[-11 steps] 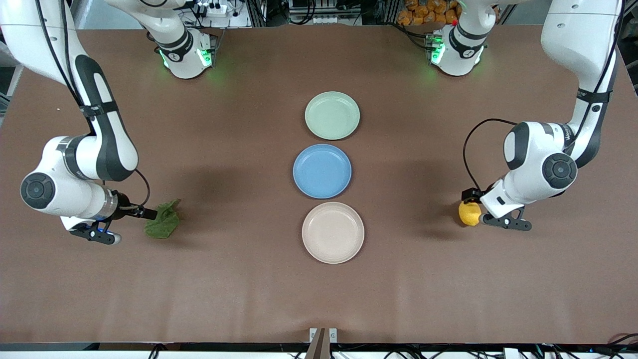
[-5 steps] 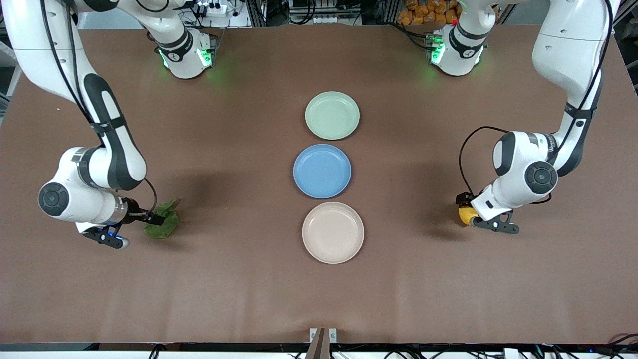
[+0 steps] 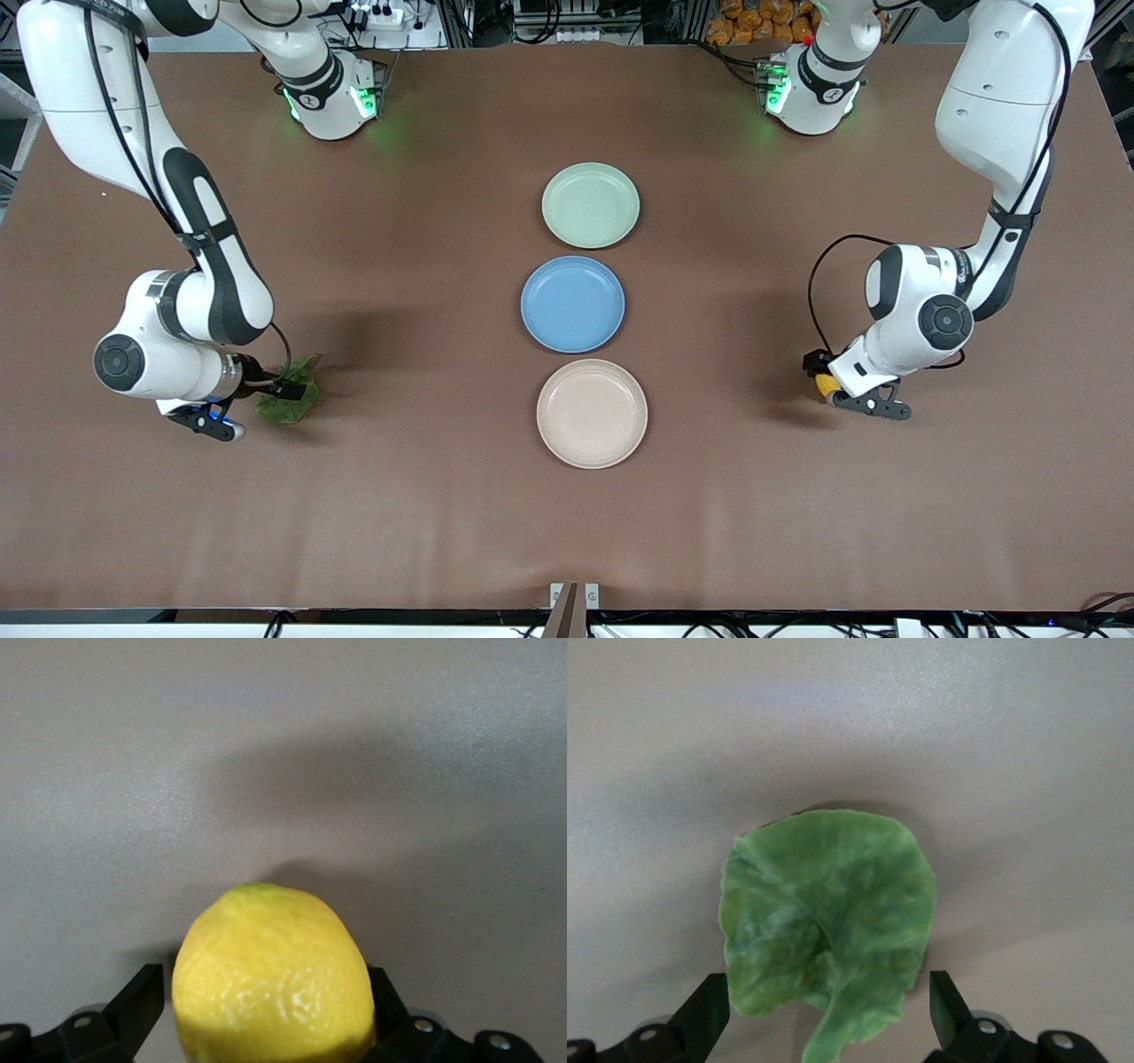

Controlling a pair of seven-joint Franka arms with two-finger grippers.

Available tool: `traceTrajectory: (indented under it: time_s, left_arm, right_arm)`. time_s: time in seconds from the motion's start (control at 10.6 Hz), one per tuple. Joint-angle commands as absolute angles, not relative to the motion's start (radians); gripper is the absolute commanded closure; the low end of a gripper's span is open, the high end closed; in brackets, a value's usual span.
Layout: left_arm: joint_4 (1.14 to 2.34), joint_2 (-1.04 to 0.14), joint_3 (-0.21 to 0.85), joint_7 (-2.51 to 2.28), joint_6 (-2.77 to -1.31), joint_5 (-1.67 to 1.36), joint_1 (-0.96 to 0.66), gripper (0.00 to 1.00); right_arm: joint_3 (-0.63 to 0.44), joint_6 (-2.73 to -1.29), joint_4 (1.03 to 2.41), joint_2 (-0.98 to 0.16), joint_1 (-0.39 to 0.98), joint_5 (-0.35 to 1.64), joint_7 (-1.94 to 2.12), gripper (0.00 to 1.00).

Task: Place lemon and lettuce in plates
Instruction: 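Close the right gripper on the lettuce while the left gripper grasps the lemon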

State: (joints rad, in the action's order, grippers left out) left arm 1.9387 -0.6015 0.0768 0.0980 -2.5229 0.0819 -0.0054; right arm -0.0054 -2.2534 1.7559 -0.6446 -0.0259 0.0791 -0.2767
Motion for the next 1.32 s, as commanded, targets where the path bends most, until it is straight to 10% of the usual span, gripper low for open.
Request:
traceTrajectory:
  time_s: [0.0, 0.28, 0.56, 0.66, 0.75, 1.22]
  left_arm:
    - [1.927, -0.617, 0.08, 0.114, -2.54, 0.103, -0.005, 0.0]
    - [1.928, -0.624, 0.081, 0.114, -2.56, 0.103, -0.002, 0.0]
    - [1.928, -0.62, 0.081, 0.107, -2.557, 0.103, 0.002, 0.52]
    - [1.924, -0.614, 0.081, 0.097, -2.554, 0.101, -0.005, 0.65]
    - [1.908, -0.603, 0.081, 0.097, -2.527, 0.101, -0.012, 0.7]
    - [1.689, -0.585, 0.086, -0.044, -2.218, 0.084, -0.11, 0.69]
  right_arm:
    - [-0.002, -2.357, 1.821, -0.644, -0.018, 0.097, -0.291, 0.0]
    - [-0.002, -2.358, 1.821, -0.644, -0.014, 0.097, -0.291, 0.0]
    - [-0.003, -2.359, 1.822, -0.644, -0.003, 0.095, -0.288, 0.01]
    - [-0.003, -2.361, 1.822, -0.644, -0.003, 0.092, -0.288, 0.62]
    - [-0.003, -2.362, 1.822, -0.644, -0.006, 0.092, -0.288, 0.95]
    - [-0.003, -2.347, 1.824, -0.621, -0.009, 0.092, -0.284, 1.0]
